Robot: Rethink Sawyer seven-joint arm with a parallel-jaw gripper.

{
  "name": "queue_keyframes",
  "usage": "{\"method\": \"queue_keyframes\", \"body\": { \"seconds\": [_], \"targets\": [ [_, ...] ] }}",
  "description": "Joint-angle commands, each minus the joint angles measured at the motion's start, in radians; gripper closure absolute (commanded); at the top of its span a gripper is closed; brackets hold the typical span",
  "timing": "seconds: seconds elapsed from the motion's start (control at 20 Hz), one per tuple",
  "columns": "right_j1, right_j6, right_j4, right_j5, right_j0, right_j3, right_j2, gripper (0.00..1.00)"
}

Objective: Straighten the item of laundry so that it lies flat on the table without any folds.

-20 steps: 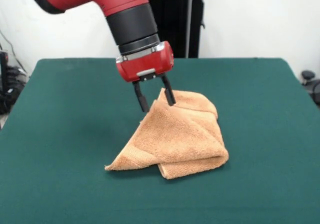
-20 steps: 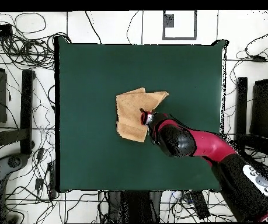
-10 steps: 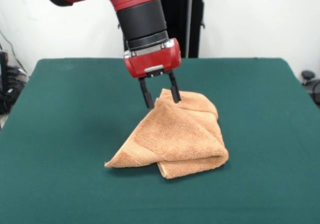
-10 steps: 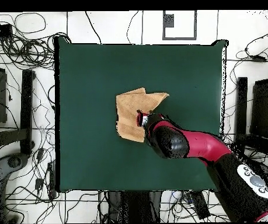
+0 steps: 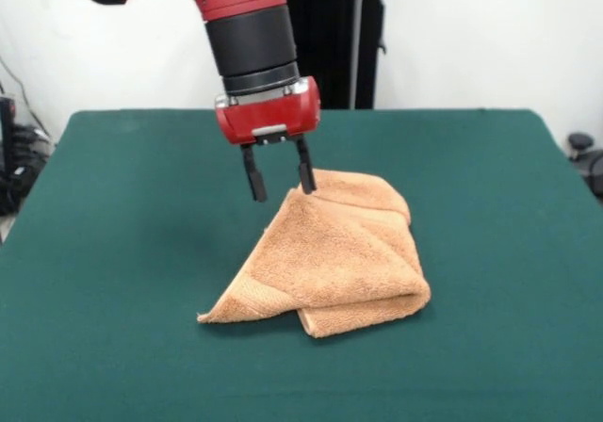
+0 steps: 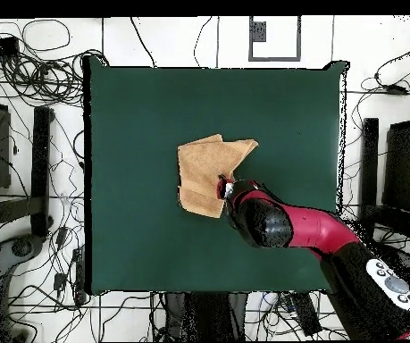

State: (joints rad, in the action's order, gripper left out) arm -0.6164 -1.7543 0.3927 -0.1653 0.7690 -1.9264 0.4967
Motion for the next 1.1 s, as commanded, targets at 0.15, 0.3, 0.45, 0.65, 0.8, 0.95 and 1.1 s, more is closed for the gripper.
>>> {"method": "queue_keyframes", "body": {
  "seconds": [0.15, 0.3, 0.45, 0.65, 0.8, 0.95, 1.1],
  "targets": [
    [0.029, -0.057, 0.051, -0.004, -0.052, 0.008, -0.036, 0.00],
    [0.043, -0.059, 0.042, 0.002, -0.044, 0.001, -0.013, 0.00],
    [0.052, -0.072, 0.036, 0.029, -0.038, -0.013, 0.007, 0.00],
    [0.083, -0.078, 0.042, 0.081, -0.014, -0.031, 0.050, 0.00],
    [0.119, -0.075, 0.050, 0.105, -0.008, -0.027, 0.067, 0.00],
    [0.145, -0.081, 0.049, 0.124, -0.017, -0.019, 0.070, 0.00],
    [0.111, -0.096, 0.034, 0.124, -0.027, -0.039, 0.064, 0.00]
  ]
}}
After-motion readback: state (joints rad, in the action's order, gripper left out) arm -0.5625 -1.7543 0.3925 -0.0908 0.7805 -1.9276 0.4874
